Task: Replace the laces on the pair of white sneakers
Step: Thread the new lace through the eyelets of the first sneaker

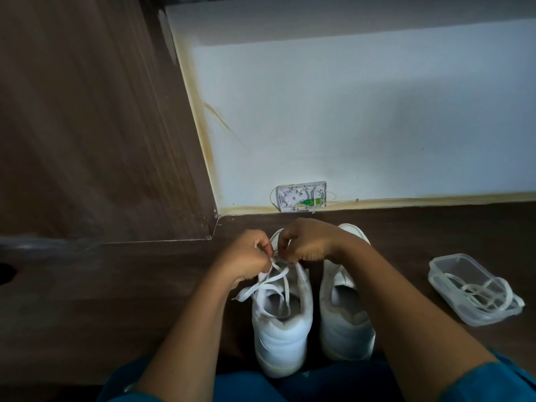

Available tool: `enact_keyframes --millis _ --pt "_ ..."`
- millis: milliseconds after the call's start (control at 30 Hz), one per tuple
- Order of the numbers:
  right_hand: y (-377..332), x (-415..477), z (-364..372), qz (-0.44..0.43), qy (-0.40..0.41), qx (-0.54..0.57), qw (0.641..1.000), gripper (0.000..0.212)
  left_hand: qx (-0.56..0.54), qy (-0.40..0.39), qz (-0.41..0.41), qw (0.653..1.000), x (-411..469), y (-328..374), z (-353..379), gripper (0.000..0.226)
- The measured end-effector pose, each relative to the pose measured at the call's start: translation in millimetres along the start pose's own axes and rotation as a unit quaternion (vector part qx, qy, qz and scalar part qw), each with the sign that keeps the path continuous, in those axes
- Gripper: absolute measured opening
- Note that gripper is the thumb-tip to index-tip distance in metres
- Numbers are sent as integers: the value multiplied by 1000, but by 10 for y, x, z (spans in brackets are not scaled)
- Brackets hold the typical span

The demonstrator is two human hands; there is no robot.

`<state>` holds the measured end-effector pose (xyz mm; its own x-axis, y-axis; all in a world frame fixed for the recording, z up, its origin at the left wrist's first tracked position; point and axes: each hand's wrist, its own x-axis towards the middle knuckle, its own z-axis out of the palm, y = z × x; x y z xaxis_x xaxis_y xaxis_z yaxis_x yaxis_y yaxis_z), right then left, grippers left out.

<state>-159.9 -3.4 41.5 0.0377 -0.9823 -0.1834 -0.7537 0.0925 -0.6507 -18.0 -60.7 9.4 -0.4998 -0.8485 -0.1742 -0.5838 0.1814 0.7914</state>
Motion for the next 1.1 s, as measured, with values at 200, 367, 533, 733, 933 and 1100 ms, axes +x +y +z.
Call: enact_keyframes --millis 200,367,533,733,933,1100 --pt "-190 -25 127 -60 -126 -274 952 23 -35 17 -14 999 28 -52 -10 30" --pt "38 -4 72 -97 13 -122 988 10 -34 -31 3 999 11 -40 -11 41" --pt "-27 -91 -119 -92 107 480 866 32 -14 -69 3 998 -33 8 -45 23" --pt "-109 -103 -267 -54 161 423 890 34 5 -54 12 998 -46 46 -84 23" --pt "-132 -137 -219 14 68 244 967 39 -114 -45 -63 991 -29 -49 -117 26" --pt "-150 -145 -253 13 64 351 934 24 -136 -46 -75 987 -21 -65 -113 27"
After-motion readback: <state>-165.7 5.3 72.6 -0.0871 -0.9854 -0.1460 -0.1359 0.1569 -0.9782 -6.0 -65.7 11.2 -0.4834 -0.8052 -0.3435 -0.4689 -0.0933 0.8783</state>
